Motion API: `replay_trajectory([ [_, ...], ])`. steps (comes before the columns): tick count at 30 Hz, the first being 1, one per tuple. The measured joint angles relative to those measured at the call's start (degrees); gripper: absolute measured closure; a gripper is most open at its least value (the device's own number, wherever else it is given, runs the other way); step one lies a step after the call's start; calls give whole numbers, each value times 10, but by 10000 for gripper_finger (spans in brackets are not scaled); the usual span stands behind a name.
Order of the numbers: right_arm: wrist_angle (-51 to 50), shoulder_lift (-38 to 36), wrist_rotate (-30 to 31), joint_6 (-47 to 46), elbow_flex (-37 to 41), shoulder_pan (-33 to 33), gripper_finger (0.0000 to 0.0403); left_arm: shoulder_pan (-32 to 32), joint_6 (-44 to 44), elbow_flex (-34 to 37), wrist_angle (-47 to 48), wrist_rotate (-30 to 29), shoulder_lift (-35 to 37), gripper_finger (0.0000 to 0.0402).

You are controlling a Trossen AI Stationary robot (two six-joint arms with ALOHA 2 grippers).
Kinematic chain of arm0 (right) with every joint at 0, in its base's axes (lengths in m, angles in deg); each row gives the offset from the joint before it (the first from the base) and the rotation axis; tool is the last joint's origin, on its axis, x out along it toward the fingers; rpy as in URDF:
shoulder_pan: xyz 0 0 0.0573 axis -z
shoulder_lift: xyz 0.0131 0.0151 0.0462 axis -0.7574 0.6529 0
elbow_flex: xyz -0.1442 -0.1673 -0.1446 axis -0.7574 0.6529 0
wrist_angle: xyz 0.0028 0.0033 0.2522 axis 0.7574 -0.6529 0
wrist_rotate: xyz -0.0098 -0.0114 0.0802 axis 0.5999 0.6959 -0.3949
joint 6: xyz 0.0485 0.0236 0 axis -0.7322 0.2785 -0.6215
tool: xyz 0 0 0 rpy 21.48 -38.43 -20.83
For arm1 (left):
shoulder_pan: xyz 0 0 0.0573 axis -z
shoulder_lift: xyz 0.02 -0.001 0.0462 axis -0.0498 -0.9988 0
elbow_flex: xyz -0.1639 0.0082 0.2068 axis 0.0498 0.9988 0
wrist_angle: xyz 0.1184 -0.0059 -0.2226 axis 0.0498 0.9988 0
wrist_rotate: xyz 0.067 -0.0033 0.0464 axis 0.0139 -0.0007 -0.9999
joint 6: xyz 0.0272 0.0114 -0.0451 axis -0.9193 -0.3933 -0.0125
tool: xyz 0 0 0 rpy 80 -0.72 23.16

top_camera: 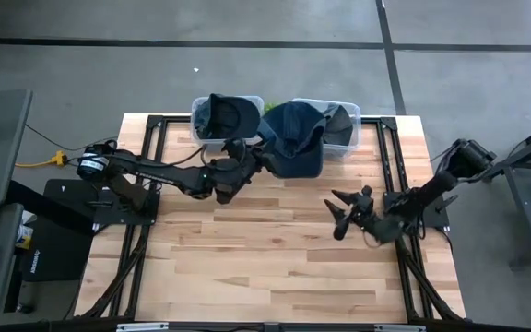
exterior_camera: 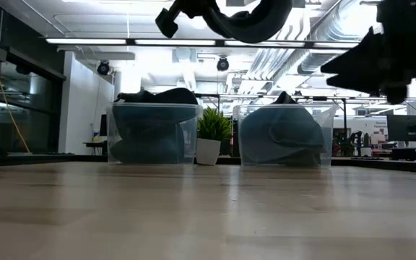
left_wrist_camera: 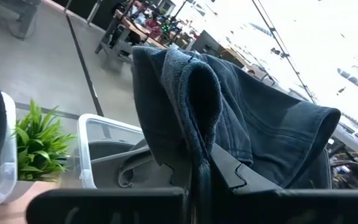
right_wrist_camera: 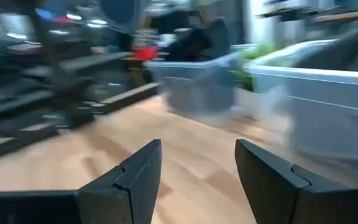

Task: Pick & Place hat
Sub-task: Put the blue cap into the left transparent bin

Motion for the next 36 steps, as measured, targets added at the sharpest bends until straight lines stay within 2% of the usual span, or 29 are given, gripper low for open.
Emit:
replay_trajectory([
  [5,290,0,-207,197,77,43,204,-14,0,0,-1,23,0,392],
  [8,309,-12,-295,273,77,83,203,-20,2,0,-6,34,0,392],
  [12,312,-7,-398,301,45,145,201,-31,-2,0,-46,51,-12,392],
  [16,313,-7,-386,310,12,190,203,-45,-29,1,-99,86,-24,392],
  [23,313,-7,-397,306,0,241,202,-51,-56,1,-148,105,-36,392],
  [36,306,-7,-446,306,-38,265,202,-50,-61,0,-160,128,-36,392],
])
